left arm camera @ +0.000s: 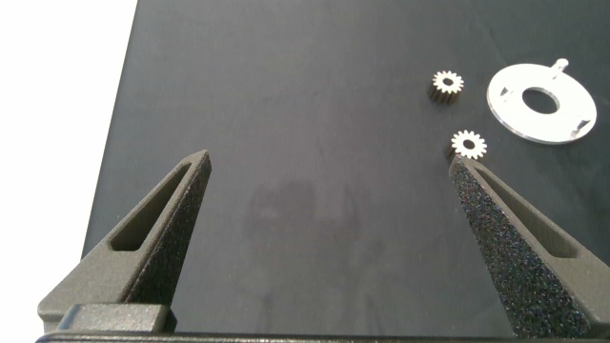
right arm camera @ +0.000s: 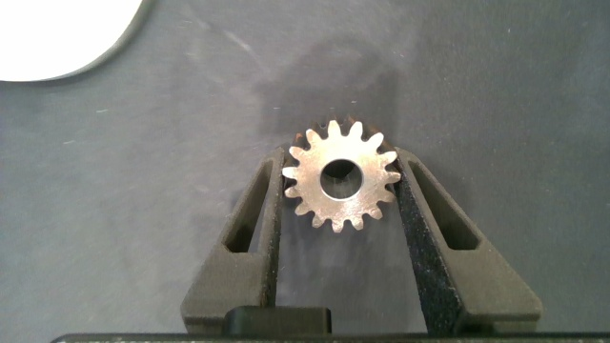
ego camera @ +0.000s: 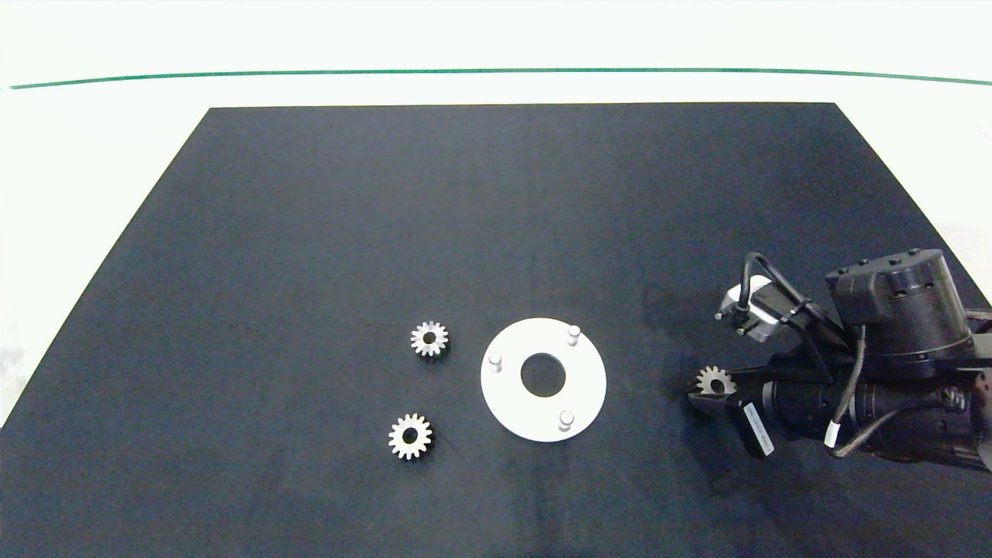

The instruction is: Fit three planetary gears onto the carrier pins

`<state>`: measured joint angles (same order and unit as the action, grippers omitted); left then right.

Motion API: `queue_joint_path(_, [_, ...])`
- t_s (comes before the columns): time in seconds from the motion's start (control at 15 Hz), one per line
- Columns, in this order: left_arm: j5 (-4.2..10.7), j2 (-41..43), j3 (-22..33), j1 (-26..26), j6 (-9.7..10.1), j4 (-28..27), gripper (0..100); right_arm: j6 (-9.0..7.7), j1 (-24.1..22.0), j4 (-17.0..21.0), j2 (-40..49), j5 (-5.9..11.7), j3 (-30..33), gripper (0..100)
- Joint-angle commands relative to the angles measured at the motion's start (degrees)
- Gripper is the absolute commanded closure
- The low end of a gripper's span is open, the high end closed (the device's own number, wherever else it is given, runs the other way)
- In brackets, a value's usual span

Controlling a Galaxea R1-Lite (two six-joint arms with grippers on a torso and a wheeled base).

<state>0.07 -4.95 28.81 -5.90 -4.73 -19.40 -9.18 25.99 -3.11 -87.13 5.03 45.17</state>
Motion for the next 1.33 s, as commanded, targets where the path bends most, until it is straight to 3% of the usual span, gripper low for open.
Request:
queue_joint_path(0.07, [0.01, -0.1, -0.1, 0.0, -0.02, -0.1, 0, -0.31, 4.9, 0.0, 5.8, 2.35, -0.4, 84])
queue_joint_path(0.4, [0.01, -0.1, -0.2, 0.0, -0.02, -0.1, 0, -1.02, 14.7, 0.1, 7.5, 9.2, 0.0, 84])
queue_joint_path(0.47, [0.01, -0.1, -0.2, 0.1, -0.02, -0.1, 0, -1.02, 15.9, 0.1, 7.1, 9.91, 0.4, 84])
queue_joint_path(0.6, [0.01, -0.1, -0.1, 0.0, -0.02, -0.1, 0, -1.02, 17.5, 0.4, 5.8, 10.26, 1.6, 84])
queue_joint_path(0.73, [0.01, -0.1, -0.2, 0.1, -0.02, -0.2, 0, -0.84, 19.7, 5.7, 3.3, 10.17, 6.3, 84])
queue_joint_path(1.0, [0.01, -0.1, -0.2, 0.3, -0.02, -0.1, 0, -0.75, 23.1, 6.9, -2.1, 10.35, 12.0, 84])
queue_joint_path(1.2, [0.01, -0.1, -0.2, 0.2, -0.02, -0.1, 0, -0.84, 26.2, 12.8, -4.1, 10.43, 14.3, 84])
queue_joint_path(1.33, [0.01, -0.1, -0.1, 0.1, -0.02, -0.1, 0, -0.93, 27.1, 15.1, -5.7, 11.49, 16.1, 84])
